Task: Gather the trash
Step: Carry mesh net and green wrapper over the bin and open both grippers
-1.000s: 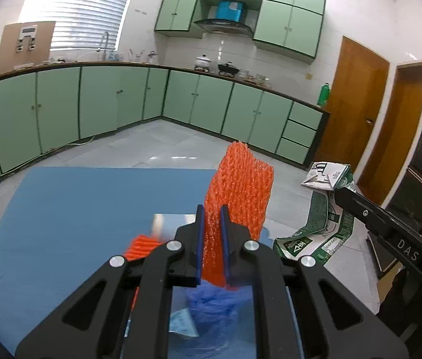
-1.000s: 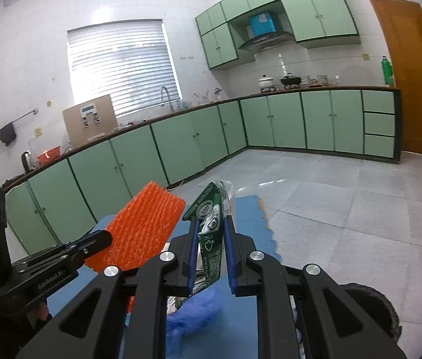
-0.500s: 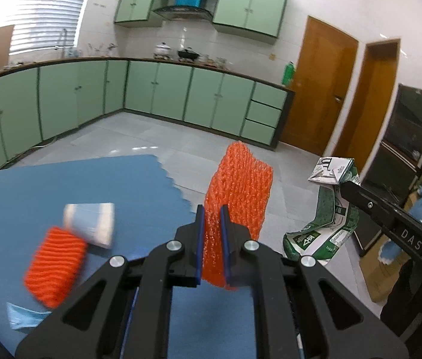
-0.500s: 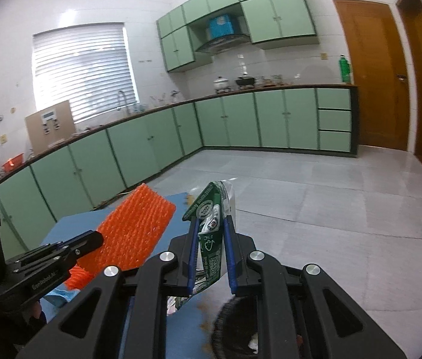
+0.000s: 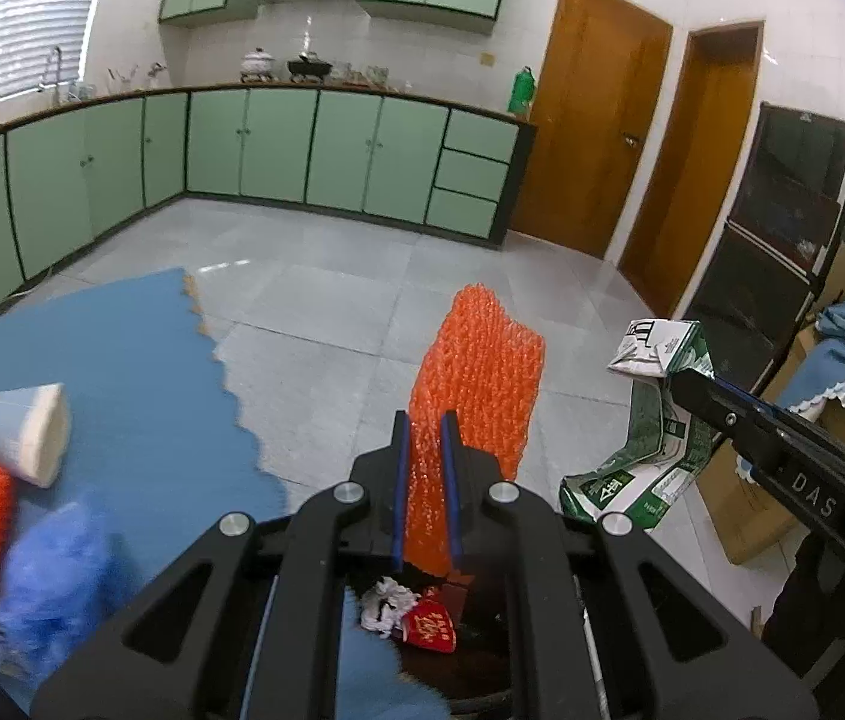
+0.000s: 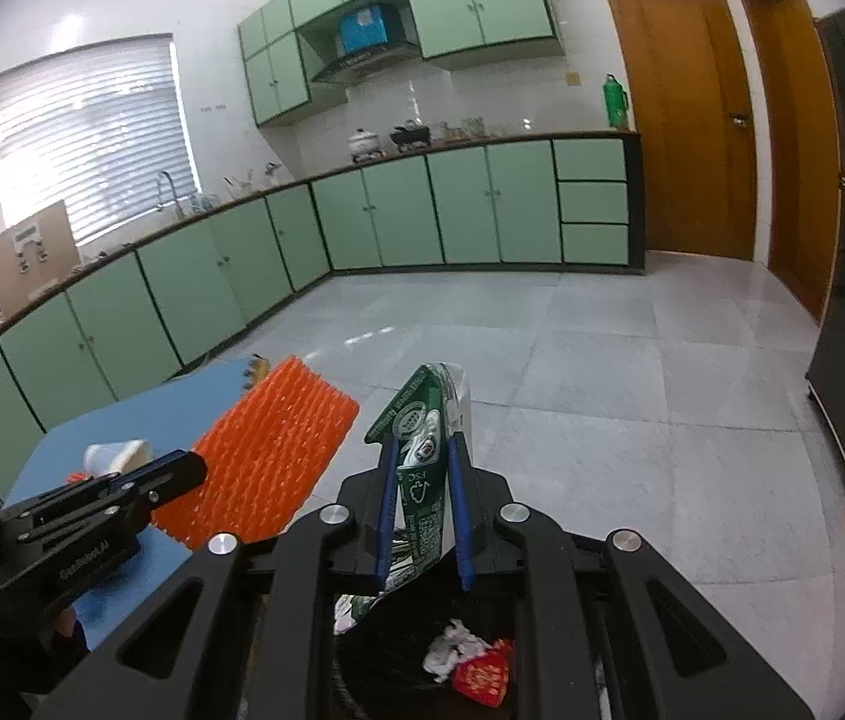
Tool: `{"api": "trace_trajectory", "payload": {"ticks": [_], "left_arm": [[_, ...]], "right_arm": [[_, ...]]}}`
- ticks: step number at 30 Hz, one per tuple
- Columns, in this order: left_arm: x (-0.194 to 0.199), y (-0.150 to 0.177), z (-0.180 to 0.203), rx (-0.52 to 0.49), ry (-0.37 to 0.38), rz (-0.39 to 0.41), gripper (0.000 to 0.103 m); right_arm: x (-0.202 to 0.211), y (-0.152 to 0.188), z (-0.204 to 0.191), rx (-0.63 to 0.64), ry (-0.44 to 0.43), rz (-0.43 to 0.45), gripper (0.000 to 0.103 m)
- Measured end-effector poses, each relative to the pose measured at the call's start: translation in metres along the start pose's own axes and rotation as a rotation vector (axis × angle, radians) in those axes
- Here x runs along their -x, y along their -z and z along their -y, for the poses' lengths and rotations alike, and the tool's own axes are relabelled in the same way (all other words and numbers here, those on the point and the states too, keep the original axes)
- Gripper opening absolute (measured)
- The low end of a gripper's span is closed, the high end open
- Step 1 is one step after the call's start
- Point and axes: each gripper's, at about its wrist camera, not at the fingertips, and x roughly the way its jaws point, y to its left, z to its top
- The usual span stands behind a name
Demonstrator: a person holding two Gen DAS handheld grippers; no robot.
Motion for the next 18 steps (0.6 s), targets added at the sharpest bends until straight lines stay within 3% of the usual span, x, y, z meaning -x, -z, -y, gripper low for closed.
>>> {"api": "trace_trajectory", "payload": {"ticks": [10, 11, 14, 18], "left_arm": [[-0.065, 0.004, 0.021, -0.025, 0.035, -0.101, 0.013], [-0.069, 0.004, 0.021, -0.020, 0.043, -0.109, 0.017], [-0.077, 0.003, 0.018, -0.005, 0.045, -0.114, 0.042], [-0.072, 0.003, 0.013, -0.007, 0.036, -0.100, 0.049]], "right_arm": [[-0.036, 0.017, 0.036, -0.013, 0.041, -0.079, 0.018], [-0.040, 0.019, 0.040, -0.014, 0.048, -0.091, 0.019], [-0.048, 0.024, 0.049, -0.019, 0.067, -0.108, 0.032], [-0.049, 0.028, 0.055, -0.042, 0.087, -0.113, 0.050]]}}
